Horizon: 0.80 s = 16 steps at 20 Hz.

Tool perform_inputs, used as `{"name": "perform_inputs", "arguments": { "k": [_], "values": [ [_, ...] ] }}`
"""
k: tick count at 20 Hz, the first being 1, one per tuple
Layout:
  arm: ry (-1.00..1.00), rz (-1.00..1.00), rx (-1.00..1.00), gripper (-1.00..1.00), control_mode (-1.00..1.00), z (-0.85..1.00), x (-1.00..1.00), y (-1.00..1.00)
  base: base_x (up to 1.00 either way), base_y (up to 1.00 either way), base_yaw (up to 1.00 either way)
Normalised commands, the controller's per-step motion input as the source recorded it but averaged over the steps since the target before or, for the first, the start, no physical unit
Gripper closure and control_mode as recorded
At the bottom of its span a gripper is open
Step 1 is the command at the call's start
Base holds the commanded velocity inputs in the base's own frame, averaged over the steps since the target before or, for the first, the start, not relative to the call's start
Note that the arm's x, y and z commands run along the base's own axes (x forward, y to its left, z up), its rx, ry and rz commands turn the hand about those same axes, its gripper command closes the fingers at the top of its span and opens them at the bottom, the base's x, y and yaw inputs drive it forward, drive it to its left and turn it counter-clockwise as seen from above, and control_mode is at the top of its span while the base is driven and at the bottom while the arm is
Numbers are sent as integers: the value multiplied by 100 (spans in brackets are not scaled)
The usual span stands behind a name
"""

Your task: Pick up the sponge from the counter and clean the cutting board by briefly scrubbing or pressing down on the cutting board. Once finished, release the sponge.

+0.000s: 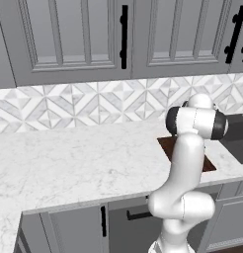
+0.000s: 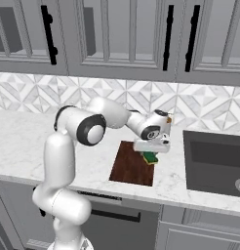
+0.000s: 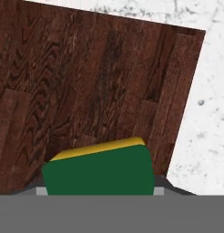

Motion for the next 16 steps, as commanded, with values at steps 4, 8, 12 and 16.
{"name": "perform_inputs", "arguments": {
  "k": [4, 8, 12, 16],
  "values": [
    [-5, -6, -1, 100, -100, 0, -8, 72, 0, 0, 0],
    [-9, -7, 0, 100, -100, 0, -26, 78, 0, 0, 0],
    [-10, -8, 0, 100, -100, 0, -25, 77, 0, 0, 0],
    [-10, -4, 0, 100, -100, -6, -59, 72, 0, 0, 0]
  ]
}}
